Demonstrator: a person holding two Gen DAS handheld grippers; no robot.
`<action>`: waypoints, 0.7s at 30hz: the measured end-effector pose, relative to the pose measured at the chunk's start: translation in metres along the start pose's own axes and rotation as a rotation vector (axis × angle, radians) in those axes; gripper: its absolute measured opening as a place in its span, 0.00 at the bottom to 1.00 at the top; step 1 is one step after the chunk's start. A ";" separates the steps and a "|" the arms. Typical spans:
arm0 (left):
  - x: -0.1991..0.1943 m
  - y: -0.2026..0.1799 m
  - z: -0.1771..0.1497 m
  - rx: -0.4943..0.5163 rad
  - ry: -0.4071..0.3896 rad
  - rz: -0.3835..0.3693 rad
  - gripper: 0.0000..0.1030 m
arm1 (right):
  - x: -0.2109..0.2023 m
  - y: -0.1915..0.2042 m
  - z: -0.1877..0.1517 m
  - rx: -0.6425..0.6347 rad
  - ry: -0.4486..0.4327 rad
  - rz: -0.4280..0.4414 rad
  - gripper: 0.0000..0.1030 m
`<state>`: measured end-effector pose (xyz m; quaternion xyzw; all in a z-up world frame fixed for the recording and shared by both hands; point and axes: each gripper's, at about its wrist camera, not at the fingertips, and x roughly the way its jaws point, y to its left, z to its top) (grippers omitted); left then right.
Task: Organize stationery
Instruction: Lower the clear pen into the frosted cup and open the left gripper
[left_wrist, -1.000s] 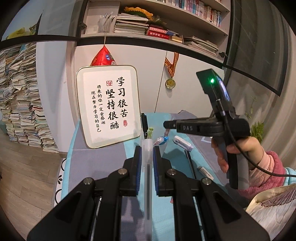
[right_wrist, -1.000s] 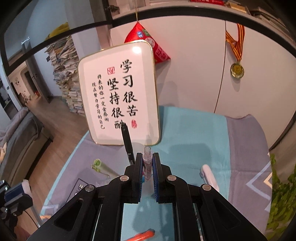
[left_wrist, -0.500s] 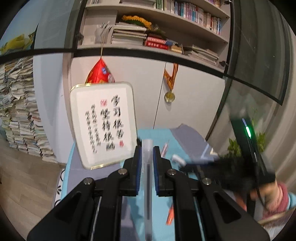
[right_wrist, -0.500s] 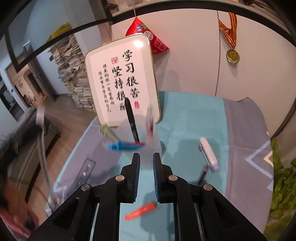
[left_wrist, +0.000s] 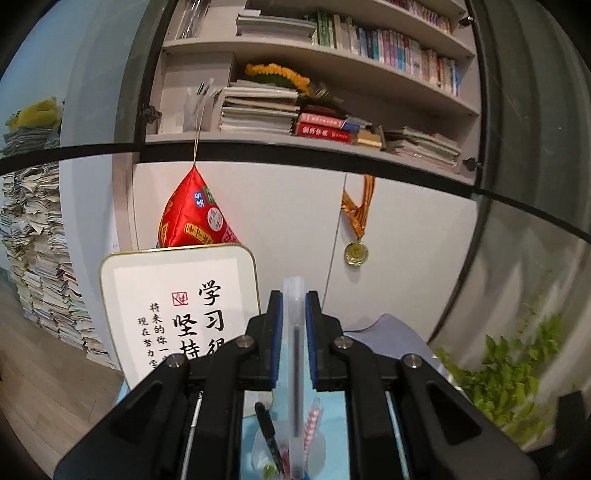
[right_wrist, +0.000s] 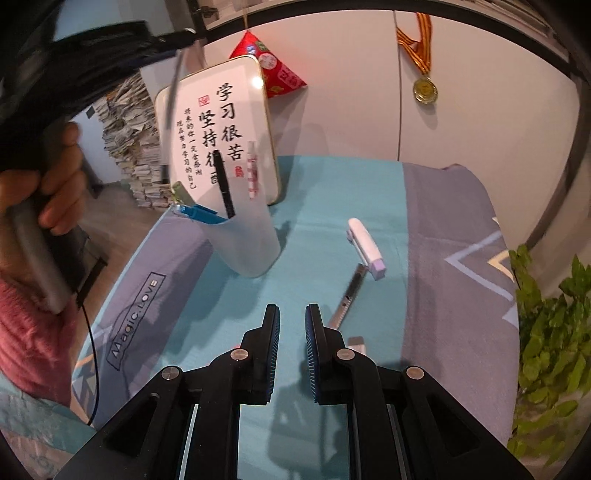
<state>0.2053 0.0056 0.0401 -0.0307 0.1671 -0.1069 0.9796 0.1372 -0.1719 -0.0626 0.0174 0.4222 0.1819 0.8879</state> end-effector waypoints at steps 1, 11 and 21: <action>0.005 0.001 -0.002 0.000 0.000 0.012 0.10 | 0.000 -0.002 -0.001 0.005 0.001 0.002 0.12; 0.021 0.007 -0.035 -0.015 0.040 0.076 0.10 | 0.009 -0.005 -0.002 0.009 0.015 0.040 0.12; 0.016 0.009 -0.052 -0.007 0.112 0.047 0.10 | 0.015 -0.004 -0.008 0.008 0.039 0.054 0.12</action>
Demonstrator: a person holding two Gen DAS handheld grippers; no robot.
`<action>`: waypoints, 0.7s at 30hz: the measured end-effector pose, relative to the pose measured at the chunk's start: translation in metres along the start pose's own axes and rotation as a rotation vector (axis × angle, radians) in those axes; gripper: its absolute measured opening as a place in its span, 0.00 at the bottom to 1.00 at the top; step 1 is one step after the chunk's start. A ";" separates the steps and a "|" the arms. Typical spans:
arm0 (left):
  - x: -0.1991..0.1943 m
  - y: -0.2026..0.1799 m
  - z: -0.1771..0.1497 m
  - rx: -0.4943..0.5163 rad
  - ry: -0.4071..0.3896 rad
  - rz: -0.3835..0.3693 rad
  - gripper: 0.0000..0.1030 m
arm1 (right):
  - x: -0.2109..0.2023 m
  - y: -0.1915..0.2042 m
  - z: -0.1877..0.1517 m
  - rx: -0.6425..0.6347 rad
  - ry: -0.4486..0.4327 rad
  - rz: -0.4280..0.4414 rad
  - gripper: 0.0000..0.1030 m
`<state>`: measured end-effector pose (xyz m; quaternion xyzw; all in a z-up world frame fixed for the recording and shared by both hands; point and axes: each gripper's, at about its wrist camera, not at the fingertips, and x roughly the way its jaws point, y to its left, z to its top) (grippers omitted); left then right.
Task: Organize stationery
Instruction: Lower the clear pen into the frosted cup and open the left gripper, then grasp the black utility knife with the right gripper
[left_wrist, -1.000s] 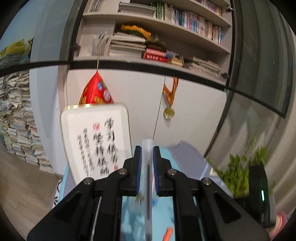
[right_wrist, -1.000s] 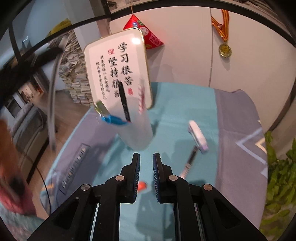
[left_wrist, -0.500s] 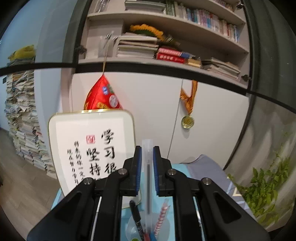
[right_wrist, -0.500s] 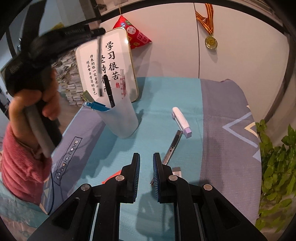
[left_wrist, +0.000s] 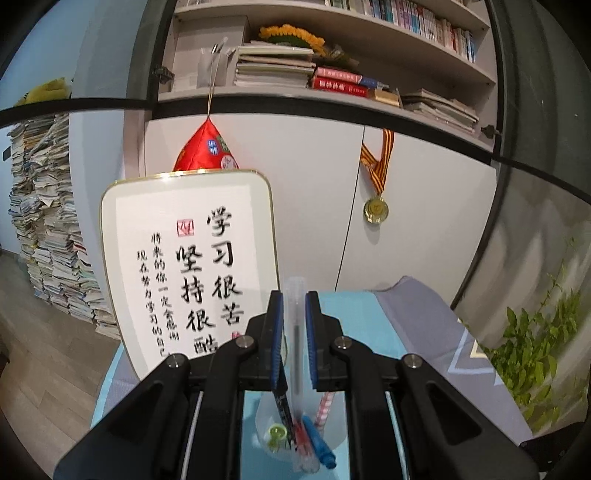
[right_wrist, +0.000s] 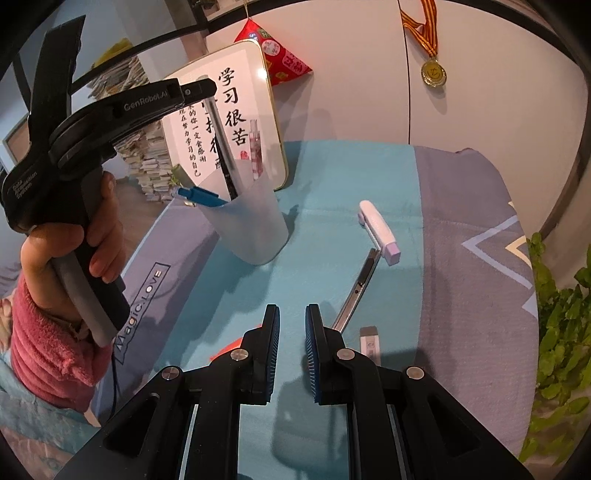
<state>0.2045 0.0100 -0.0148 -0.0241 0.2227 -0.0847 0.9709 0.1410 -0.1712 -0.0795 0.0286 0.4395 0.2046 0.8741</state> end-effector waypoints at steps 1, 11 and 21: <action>0.001 0.001 -0.002 -0.004 0.013 -0.005 0.10 | 0.001 0.000 -0.001 0.002 0.004 0.000 0.12; -0.013 0.003 -0.009 0.009 0.038 -0.028 0.36 | 0.003 -0.004 -0.009 0.029 0.032 -0.009 0.12; -0.061 0.012 -0.025 0.030 0.007 -0.065 0.51 | 0.024 -0.012 -0.006 0.064 0.085 -0.042 0.13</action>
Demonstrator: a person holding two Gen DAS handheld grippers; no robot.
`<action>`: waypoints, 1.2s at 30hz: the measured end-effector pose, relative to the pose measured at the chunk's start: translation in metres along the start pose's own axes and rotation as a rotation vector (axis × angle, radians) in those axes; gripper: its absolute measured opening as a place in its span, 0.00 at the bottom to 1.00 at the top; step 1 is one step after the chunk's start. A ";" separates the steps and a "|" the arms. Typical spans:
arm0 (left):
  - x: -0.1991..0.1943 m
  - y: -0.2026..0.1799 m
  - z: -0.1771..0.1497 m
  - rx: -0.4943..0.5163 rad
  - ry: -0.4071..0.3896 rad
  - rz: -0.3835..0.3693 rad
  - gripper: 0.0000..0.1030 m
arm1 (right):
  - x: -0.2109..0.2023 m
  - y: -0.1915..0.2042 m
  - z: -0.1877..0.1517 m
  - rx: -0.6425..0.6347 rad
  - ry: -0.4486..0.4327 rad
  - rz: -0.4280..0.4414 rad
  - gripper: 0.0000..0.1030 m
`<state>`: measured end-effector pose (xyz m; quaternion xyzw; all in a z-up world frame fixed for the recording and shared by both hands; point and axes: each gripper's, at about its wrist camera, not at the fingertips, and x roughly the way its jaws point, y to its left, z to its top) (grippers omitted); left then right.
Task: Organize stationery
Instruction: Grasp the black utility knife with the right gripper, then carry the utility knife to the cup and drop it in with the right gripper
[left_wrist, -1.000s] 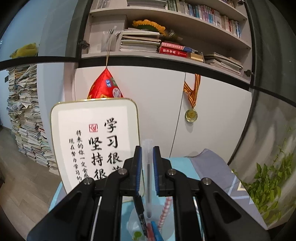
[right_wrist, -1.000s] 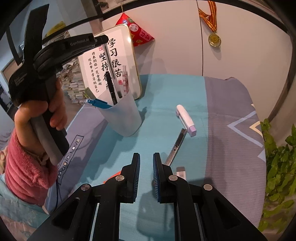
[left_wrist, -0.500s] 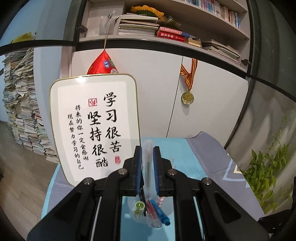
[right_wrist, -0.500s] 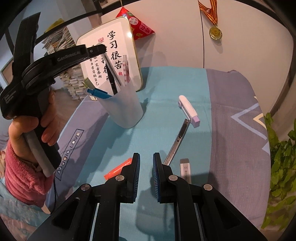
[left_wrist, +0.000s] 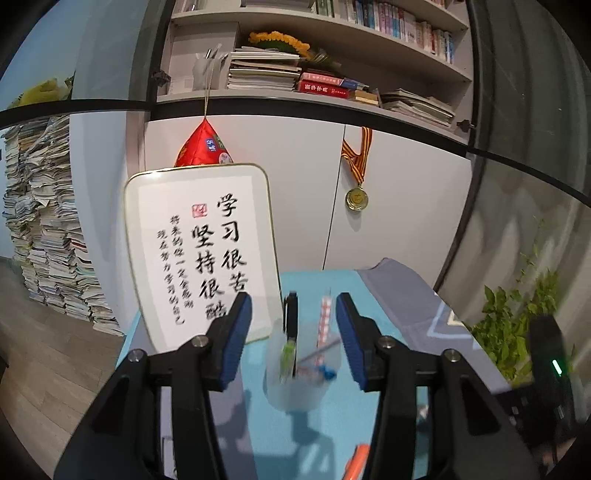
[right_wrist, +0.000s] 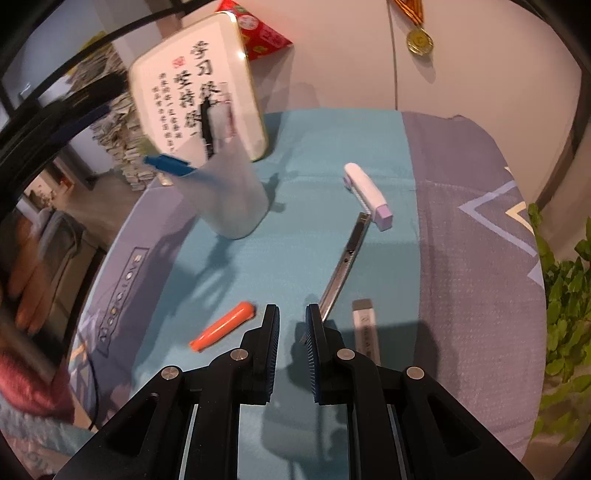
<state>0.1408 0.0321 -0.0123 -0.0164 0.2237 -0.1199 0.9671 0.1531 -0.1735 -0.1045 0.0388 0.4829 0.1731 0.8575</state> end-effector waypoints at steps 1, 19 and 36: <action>-0.006 0.002 -0.006 0.004 0.000 -0.001 0.52 | 0.004 -0.004 0.004 0.015 0.004 -0.007 0.14; -0.019 0.006 -0.085 0.072 0.174 -0.075 0.53 | 0.070 -0.032 0.052 0.210 0.082 -0.164 0.43; -0.017 0.002 -0.093 0.063 0.207 -0.098 0.53 | 0.023 0.000 0.050 0.061 -0.044 -0.077 0.11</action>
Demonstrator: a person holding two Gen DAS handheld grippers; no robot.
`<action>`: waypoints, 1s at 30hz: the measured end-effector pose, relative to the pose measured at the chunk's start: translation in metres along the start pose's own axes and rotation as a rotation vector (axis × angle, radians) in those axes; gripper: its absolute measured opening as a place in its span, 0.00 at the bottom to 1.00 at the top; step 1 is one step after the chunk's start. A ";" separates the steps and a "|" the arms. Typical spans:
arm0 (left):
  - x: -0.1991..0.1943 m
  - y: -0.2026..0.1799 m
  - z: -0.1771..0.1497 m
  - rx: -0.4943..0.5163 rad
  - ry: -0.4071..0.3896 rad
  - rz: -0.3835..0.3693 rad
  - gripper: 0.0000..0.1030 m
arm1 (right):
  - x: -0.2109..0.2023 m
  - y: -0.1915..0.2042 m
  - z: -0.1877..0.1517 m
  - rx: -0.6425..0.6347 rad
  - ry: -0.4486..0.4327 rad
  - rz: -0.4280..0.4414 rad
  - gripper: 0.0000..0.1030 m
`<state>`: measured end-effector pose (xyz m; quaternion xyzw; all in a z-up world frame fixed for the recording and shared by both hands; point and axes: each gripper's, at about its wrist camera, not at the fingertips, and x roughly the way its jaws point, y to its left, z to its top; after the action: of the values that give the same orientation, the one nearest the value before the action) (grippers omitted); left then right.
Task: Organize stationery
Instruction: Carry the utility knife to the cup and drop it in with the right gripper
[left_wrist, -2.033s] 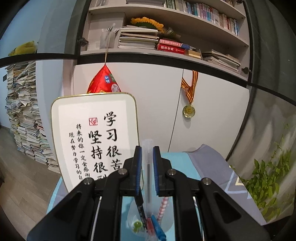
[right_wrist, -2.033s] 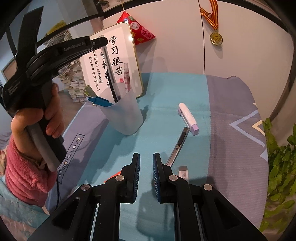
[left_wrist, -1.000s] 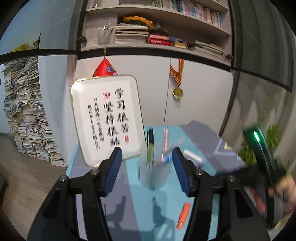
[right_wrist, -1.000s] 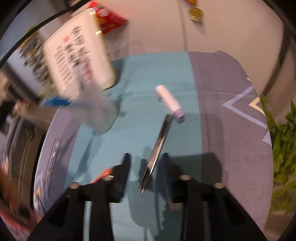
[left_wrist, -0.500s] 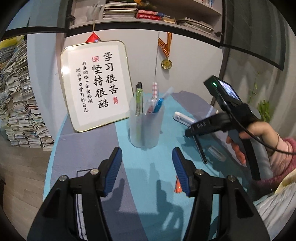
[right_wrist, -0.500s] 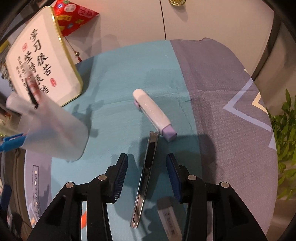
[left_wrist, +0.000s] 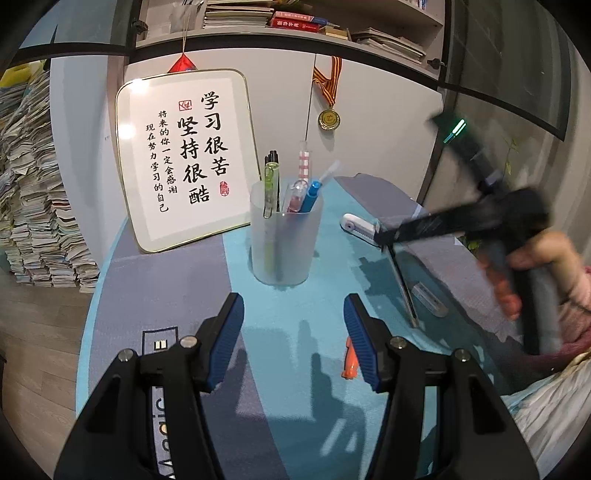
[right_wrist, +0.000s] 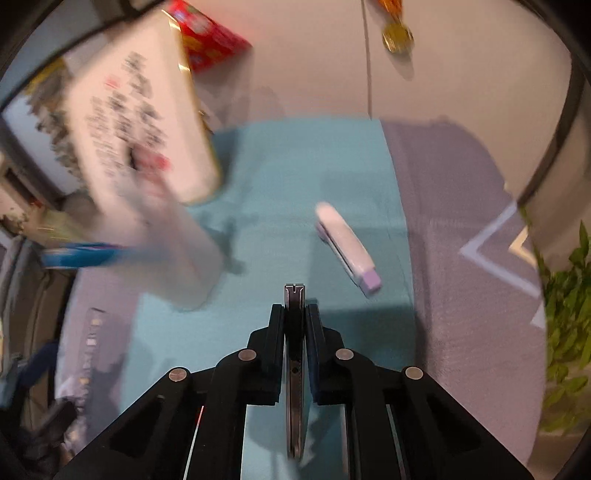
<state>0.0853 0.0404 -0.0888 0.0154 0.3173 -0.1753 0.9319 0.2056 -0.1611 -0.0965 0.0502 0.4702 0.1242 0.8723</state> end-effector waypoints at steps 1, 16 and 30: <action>0.000 0.000 0.000 -0.002 0.000 -0.002 0.53 | -0.013 0.005 0.000 -0.007 -0.026 0.025 0.11; -0.016 0.004 0.001 -0.010 -0.025 0.004 0.53 | -0.103 0.094 0.060 -0.179 -0.430 0.089 0.11; -0.002 0.018 -0.004 -0.028 0.015 0.013 0.53 | -0.054 0.098 0.069 -0.187 -0.478 0.019 0.11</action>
<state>0.0872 0.0580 -0.0927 0.0056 0.3265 -0.1645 0.9308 0.2180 -0.0792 0.0052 0.0016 0.2367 0.1600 0.9583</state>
